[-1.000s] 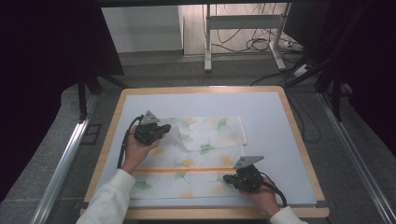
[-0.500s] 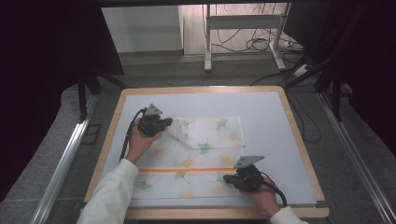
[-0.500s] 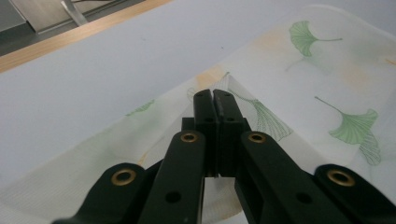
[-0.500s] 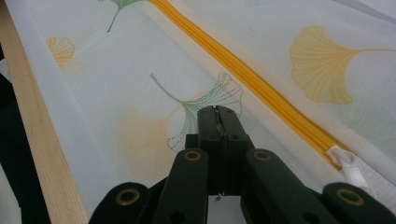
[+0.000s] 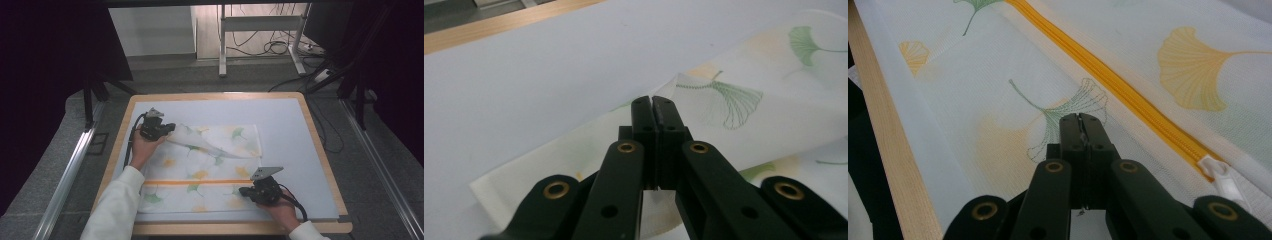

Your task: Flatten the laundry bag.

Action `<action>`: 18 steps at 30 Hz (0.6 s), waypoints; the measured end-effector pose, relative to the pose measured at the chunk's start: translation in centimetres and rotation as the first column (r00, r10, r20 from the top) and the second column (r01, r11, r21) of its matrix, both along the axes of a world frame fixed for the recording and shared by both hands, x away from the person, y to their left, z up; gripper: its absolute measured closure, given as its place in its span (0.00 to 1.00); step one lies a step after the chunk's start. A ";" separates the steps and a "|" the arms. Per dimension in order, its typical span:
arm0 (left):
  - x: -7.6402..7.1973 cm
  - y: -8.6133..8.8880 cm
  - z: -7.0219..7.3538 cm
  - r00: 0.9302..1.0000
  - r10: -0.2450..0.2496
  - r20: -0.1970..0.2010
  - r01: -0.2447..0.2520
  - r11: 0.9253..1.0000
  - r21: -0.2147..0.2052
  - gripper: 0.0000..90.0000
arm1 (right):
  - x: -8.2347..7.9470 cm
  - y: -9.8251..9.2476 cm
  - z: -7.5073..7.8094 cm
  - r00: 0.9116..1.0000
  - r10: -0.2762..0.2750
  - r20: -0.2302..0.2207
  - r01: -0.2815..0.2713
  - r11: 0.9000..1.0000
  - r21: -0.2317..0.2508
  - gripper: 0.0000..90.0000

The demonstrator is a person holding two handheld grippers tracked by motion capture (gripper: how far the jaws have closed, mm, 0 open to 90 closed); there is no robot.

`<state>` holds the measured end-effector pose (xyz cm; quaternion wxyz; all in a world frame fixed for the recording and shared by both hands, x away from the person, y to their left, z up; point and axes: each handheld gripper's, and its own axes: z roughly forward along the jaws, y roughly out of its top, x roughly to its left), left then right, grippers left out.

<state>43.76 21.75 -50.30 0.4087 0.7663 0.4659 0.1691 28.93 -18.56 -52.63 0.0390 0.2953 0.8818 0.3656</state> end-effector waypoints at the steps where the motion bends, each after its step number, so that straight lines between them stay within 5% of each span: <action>1: 0.4 0.6 -0.4 1.000 0.021 -0.012 -0.021 1.000 -0.008 1.00 | 0.0 0.0 0.0 1.000 0.000 0.000 0.000 1.000 0.000 0.99; 18: 2.7 3.0 -0.2 0.994 0.102 -0.049 -0.102 0.995 0.001 1.00 | 0.0 -0.1 -0.1 1.000 -0.007 -0.005 0.007 1.000 0.010 0.99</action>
